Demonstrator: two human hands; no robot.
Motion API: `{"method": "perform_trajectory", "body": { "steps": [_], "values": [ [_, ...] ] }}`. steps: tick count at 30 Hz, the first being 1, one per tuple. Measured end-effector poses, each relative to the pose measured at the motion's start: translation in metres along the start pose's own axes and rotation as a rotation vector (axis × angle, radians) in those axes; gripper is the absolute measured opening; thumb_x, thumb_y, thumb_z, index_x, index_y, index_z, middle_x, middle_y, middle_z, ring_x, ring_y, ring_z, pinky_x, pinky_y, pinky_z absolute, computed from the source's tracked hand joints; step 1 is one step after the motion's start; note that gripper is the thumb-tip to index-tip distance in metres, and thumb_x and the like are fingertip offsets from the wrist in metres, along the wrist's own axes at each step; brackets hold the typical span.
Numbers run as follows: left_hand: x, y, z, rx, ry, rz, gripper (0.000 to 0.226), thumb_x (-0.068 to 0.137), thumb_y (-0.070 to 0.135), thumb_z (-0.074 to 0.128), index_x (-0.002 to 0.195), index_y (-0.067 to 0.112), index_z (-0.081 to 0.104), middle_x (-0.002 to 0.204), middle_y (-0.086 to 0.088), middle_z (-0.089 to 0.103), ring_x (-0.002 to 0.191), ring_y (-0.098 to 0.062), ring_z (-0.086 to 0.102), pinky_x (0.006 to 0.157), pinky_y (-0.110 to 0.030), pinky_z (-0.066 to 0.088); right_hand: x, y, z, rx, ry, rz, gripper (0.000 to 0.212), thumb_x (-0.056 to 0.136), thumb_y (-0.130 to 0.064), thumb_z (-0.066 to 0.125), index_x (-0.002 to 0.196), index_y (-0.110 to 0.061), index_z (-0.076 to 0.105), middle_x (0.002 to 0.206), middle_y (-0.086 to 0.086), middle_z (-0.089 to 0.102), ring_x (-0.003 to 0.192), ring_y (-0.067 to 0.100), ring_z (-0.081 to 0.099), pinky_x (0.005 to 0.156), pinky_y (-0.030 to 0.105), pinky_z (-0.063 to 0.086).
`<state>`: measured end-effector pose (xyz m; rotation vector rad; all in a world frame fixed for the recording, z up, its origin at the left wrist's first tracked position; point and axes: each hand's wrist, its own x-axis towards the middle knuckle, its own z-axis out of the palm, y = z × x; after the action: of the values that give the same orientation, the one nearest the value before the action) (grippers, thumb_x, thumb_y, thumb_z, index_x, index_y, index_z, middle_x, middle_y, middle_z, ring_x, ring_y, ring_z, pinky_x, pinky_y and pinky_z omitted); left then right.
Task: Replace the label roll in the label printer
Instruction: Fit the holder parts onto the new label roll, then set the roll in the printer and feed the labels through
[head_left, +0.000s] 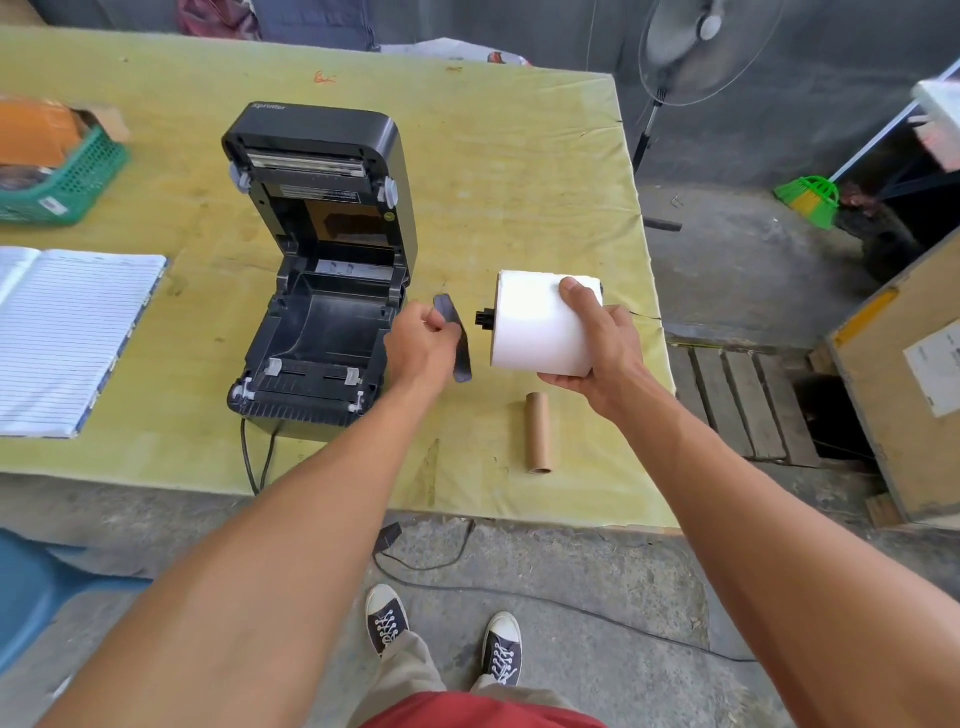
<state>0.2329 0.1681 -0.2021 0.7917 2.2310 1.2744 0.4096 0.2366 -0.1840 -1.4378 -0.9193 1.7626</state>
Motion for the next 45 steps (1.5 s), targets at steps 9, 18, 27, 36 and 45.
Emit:
{"method": "perform_trajectory", "body": {
  "steps": [9, 18, 27, 36, 45],
  "values": [
    [-0.008, 0.04, -0.009, -0.336, -0.028, 0.089, 0.023, 0.087, 0.015, 0.067, 0.11, 0.017, 0.066, 0.087, 0.003, 0.075, 0.09, -0.021, 0.071, 0.086, -0.048, 0.056, -0.016, -0.022, 0.014, 0.0, -0.014, -0.069, 0.067, 0.063, -0.06, 0.08, 0.106, -0.018, 0.05, 0.111, 0.006, 0.065, 0.092, 0.029, 0.071, 0.058, 0.044, 0.062],
    [-0.013, 0.062, -0.033, -0.519, -0.226, 0.142, 0.04, 0.084, -0.002, 0.048, 0.103, 0.019, 0.076, 0.104, -0.001, 0.075, 0.099, -0.019, 0.069, 0.084, -0.041, 0.059, -0.034, -0.047, 0.03, 0.034, 0.02, -0.137, 0.076, 0.063, -0.059, 0.081, 0.115, -0.013, 0.051, 0.112, 0.007, 0.065, 0.092, 0.031, 0.07, 0.059, 0.046, 0.062],
    [0.003, 0.05, -0.074, -0.408, -0.285, 0.238, 0.028, 0.09, 0.006, 0.065, 0.117, 0.007, 0.069, 0.11, -0.004, 0.072, 0.097, -0.015, 0.069, 0.084, -0.035, 0.059, -0.05, -0.045, 0.062, 0.008, 0.004, -0.148, 0.073, 0.06, -0.061, 0.082, 0.11, -0.018, 0.052, 0.114, 0.008, 0.065, 0.094, 0.032, 0.071, 0.06, 0.045, 0.061],
    [-0.001, 0.022, -0.109, -0.209, -0.234, 0.374, 0.023, 0.081, 0.047, 0.061, 0.096, 0.03, 0.063, 0.088, 0.015, 0.065, 0.08, -0.003, 0.063, 0.065, -0.025, 0.055, -0.065, -0.02, 0.116, -0.066, -0.039, -0.175, 0.076, 0.068, -0.067, 0.076, 0.118, -0.017, 0.047, 0.115, 0.009, 0.063, 0.097, 0.03, 0.07, 0.065, 0.047, 0.063],
    [0.032, -0.02, -0.175, -0.265, -0.213, 0.252, 0.04, 0.082, 0.041, 0.064, 0.112, 0.014, 0.068, 0.102, -0.005, 0.069, 0.096, -0.025, 0.065, 0.078, -0.053, 0.058, -0.08, 0.012, 0.171, -0.192, -0.169, -0.21, 0.05, 0.088, -0.052, 0.067, 0.115, -0.014, 0.051, 0.124, 0.009, 0.062, 0.107, 0.029, 0.061, 0.09, 0.051, 0.049]
  ]
}}
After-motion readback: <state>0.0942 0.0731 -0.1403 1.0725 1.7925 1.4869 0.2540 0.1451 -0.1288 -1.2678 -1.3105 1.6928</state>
